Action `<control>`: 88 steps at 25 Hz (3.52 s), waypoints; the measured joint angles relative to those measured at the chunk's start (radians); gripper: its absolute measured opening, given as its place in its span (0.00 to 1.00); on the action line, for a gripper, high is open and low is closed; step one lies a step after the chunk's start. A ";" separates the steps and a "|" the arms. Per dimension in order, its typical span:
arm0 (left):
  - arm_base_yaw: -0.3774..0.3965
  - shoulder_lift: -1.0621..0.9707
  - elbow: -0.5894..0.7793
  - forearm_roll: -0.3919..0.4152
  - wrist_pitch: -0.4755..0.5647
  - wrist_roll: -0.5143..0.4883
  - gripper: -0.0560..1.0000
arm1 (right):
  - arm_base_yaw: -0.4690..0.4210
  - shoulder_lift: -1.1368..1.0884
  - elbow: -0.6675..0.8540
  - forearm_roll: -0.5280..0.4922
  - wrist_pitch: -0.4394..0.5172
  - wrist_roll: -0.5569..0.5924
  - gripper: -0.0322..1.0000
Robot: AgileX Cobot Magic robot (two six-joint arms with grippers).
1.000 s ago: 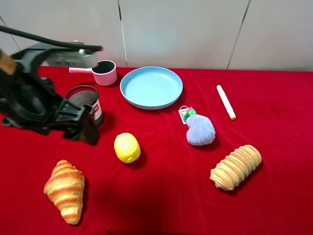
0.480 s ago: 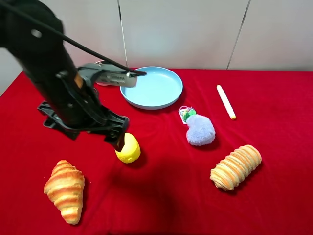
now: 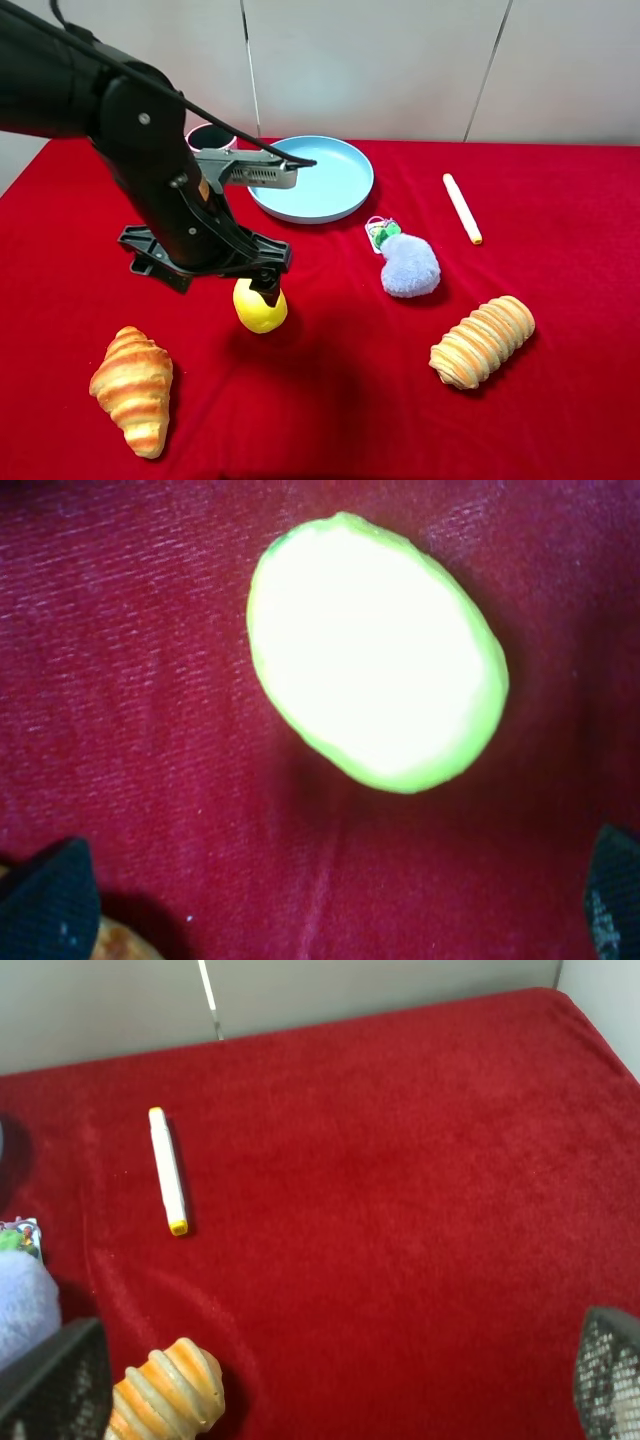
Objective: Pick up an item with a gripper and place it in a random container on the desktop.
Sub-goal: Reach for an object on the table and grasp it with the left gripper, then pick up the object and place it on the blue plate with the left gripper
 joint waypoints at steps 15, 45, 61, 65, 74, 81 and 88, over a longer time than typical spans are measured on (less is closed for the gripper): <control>0.000 0.157 -0.001 -0.043 -0.191 -0.035 0.96 | 0.000 0.000 0.000 0.001 0.000 0.000 0.70; 0.000 0.225 -0.010 -0.044 -0.277 -0.172 0.95 | 0.000 0.000 0.000 0.001 0.000 0.001 0.70; 0.000 0.225 -0.010 -0.042 -0.268 -0.183 0.69 | 0.000 0.000 0.000 0.001 0.000 0.001 0.70; 0.000 0.225 -0.010 -0.042 -0.268 -0.183 0.69 | 0.000 0.000 0.000 0.001 0.000 0.001 0.70; 0.000 0.224 -0.010 -0.043 -0.264 -0.184 0.68 | 0.000 0.000 0.000 0.001 0.000 0.001 0.70; 0.000 0.173 -0.012 -0.044 -0.217 -0.184 0.68 | 0.000 0.000 0.000 0.001 0.000 0.001 0.70; 0.000 0.169 -0.077 -0.044 -0.105 -0.145 0.68 | 0.000 0.000 0.000 0.001 0.000 0.001 0.70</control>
